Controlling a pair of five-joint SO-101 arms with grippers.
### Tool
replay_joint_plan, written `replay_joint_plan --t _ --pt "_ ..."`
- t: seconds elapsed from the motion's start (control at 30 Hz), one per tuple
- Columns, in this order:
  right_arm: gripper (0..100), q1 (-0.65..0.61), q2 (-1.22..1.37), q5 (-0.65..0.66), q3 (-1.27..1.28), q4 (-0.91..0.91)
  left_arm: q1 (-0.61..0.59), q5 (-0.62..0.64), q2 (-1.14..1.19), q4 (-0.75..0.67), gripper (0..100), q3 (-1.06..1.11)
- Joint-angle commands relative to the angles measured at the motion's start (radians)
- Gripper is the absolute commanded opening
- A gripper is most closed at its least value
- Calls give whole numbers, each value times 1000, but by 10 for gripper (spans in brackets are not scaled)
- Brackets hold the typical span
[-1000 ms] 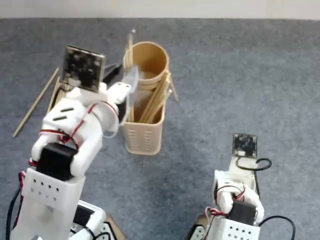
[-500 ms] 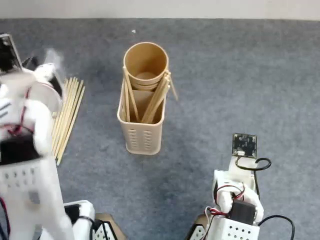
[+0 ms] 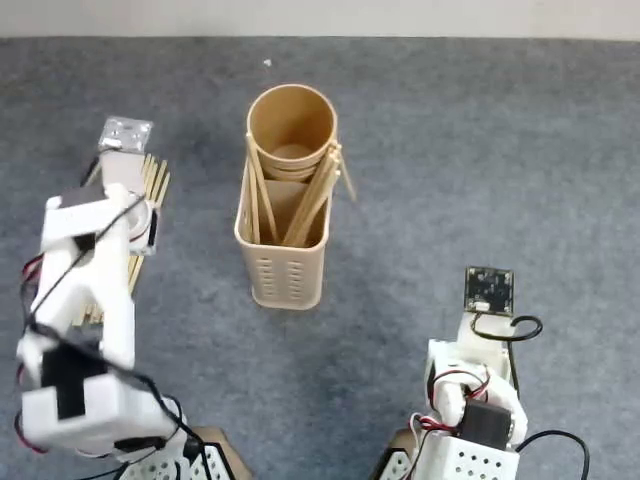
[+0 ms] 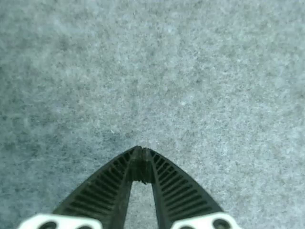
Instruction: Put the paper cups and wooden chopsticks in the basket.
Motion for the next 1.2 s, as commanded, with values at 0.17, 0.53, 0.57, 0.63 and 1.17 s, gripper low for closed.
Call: replay_joint_plan --t 0.17,0.53,0.57,0.63,1.17 --pt "5 7 -12 -12 136 4 24 15 225 -104 140 -111" --pt "5 7 -12 -12 136 4 -30 15 232 -115 144 -160" --pt "5 7 -12 -12 136 4 -30 15 231 -109 145 -173" --pt "5 7 -12 -12 136 4 -30 11 231 -55 145 -209" --pt "5 7 -12 -12 136 4 -54 -20 245 84 145 -291"
